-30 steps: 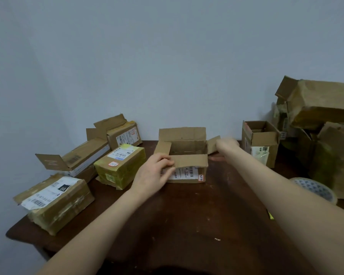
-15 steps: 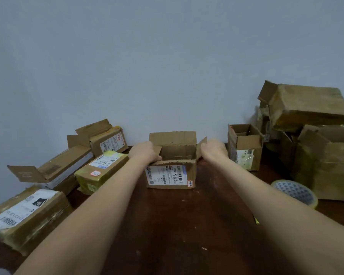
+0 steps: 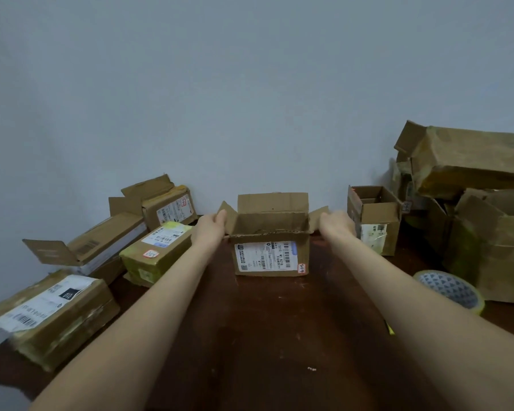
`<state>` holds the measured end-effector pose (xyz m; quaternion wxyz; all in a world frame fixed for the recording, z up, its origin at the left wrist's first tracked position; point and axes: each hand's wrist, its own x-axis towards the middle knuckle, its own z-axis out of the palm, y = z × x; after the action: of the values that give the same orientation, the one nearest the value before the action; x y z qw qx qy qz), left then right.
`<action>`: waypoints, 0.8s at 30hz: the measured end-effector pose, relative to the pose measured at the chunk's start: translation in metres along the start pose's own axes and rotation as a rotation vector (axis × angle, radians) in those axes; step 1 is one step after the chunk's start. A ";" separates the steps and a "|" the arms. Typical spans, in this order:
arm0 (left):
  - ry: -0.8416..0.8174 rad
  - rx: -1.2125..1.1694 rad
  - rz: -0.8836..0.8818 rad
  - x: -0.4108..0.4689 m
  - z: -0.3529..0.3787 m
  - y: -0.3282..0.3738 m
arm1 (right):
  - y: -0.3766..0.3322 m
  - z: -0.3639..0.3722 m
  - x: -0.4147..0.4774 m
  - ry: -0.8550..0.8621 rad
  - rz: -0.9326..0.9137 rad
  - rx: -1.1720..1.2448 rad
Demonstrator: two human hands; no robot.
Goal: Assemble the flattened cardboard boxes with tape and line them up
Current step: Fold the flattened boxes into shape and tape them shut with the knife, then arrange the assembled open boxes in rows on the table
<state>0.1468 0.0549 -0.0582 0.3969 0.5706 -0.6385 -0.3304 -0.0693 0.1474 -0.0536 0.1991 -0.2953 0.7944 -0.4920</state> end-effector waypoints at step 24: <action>-0.119 -0.456 -0.249 0.085 0.008 0.018 | -0.019 0.130 0.052 -0.267 -0.191 0.107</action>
<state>0.1290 -0.0271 -0.0354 0.4333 0.5202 -0.4945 -0.5450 -0.0240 0.0200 -0.0950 0.2709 -0.4211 0.7018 -0.5067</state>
